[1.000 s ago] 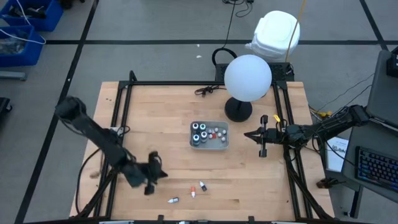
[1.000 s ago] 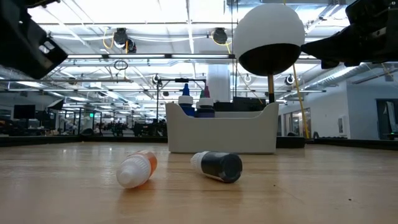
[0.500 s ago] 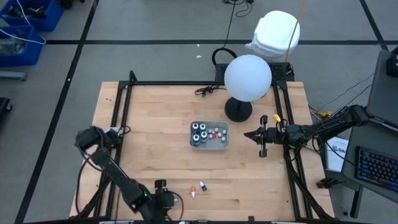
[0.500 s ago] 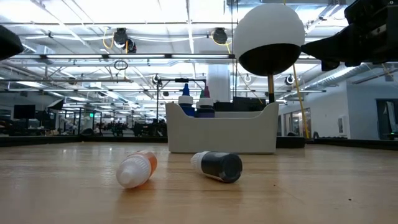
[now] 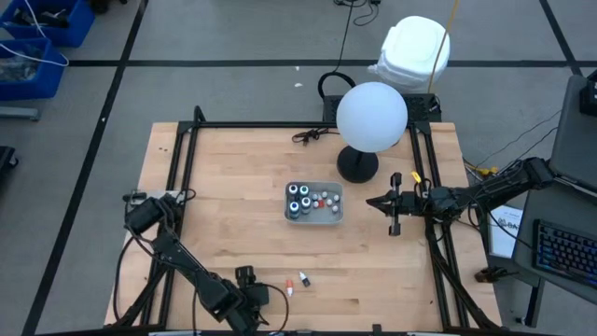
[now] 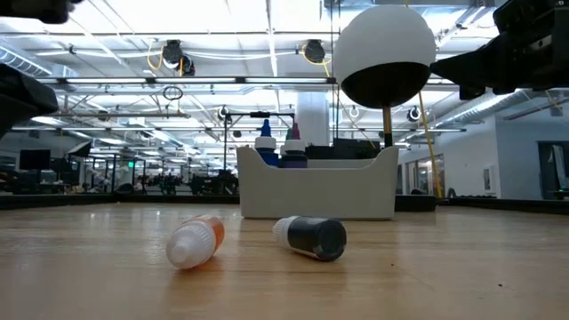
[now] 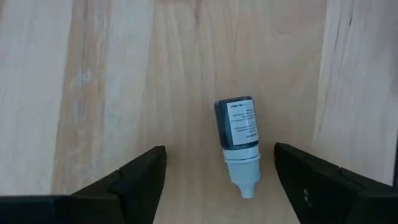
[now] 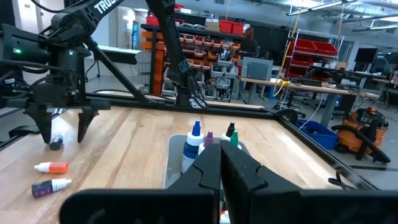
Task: Pick & Place food coloring
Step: Put the left small purple food coloring bottle into the gray bin
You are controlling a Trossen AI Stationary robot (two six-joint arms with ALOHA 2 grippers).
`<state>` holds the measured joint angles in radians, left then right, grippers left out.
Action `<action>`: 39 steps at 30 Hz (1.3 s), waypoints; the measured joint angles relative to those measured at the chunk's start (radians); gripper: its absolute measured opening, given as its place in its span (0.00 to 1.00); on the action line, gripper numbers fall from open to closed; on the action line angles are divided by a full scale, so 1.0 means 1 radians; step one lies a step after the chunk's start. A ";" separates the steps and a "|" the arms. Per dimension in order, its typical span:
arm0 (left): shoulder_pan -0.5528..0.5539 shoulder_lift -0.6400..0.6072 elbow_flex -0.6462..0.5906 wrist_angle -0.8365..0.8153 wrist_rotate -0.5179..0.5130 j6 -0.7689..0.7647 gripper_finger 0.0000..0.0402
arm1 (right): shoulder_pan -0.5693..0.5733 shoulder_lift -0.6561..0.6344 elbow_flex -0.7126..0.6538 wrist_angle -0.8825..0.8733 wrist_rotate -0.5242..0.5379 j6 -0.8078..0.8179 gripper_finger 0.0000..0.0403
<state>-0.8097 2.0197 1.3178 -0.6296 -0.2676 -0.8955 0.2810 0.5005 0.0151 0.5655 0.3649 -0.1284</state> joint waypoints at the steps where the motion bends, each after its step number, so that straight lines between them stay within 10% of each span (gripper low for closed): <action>1: 0.005 0.000 0.000 0.001 0.016 0.000 0.72 | 0.000 0.000 0.000 0.000 0.000 0.000 0.00; 16: 0.018 -0.003 0.001 0.007 0.117 0.068 0.14 | 0.000 0.000 0.000 0.006 0.000 -0.009 0.00; 23: 0.030 -0.053 0.001 -0.051 0.108 0.176 0.13 | 0.000 0.000 0.000 0.053 -0.003 0.006 0.00; 33: 0.060 -0.085 0.253 -0.567 -0.326 0.263 0.13 | 0.002 0.011 0.000 0.146 -0.030 0.067 0.01; 39: 0.078 -0.085 0.356 -0.678 -0.627 0.387 0.13 | 0.004 0.051 0.019 0.174 -0.030 0.065 0.18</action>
<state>-0.7316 1.9350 1.6741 -1.3078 -0.8950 -0.5086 0.2848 0.5513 0.0342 0.7395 0.3347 -0.0636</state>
